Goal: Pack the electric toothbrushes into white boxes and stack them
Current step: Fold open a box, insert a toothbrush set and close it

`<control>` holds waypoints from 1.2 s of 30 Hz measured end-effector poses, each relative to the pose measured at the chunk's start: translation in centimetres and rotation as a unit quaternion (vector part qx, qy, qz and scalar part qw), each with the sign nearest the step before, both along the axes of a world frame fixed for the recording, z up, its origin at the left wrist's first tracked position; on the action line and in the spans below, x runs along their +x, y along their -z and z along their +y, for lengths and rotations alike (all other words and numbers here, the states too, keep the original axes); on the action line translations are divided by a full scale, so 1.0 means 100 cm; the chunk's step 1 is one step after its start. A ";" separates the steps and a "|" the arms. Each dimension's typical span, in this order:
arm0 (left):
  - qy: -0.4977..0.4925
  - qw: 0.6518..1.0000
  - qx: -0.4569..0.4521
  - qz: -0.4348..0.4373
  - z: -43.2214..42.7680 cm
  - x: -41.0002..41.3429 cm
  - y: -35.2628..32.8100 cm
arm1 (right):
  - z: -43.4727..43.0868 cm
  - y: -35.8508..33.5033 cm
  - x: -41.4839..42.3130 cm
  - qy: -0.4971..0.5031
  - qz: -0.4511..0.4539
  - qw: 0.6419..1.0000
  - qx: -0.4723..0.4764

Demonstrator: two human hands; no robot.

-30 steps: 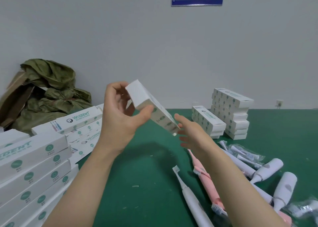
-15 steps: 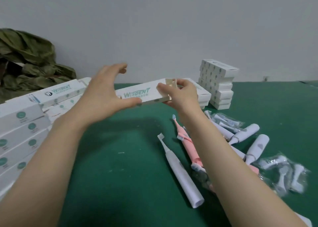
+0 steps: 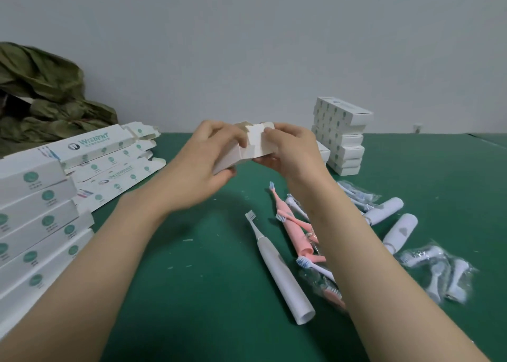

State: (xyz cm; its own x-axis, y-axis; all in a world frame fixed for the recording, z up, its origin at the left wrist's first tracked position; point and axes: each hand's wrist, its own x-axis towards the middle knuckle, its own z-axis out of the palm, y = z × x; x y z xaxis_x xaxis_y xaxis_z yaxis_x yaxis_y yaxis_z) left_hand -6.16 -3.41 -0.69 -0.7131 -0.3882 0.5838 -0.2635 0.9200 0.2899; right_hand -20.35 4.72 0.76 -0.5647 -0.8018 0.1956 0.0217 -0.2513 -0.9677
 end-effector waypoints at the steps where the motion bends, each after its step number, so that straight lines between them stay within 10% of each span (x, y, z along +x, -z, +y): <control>1: -0.005 1.000 -0.001 -0.003 0.001 -0.001 0.000 | 0.000 -0.001 -0.001 -0.005 0.012 1.000 0.000; 13: -0.030 0.981 0.131 0.143 0.015 -0.012 -0.001 | 0.005 -0.006 -0.011 -0.059 0.109 0.991 0.050; 23: -0.035 0.995 0.086 0.033 0.018 -0.007 0.004 | 0.021 0.001 -0.019 -0.113 0.151 0.978 0.091; 30: -0.039 0.996 0.076 -0.019 0.016 -0.010 0.009 | 0.079 0.024 -0.059 -0.074 0.518 0.734 0.433; 36: -0.036 0.996 0.080 -0.016 0.014 -0.009 0.010 | 0.099 0.092 -0.029 0.069 0.608 0.672 0.417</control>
State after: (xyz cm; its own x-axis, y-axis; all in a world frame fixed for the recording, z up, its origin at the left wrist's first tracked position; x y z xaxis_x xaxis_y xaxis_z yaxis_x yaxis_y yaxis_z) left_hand -7.08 -2.03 -1.65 -0.6968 -0.5254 0.4883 -0.3383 0.8410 0.4222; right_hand -23.25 14.60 -8.44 -0.4737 -0.8755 0.0953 -0.8807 0.4706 -0.0548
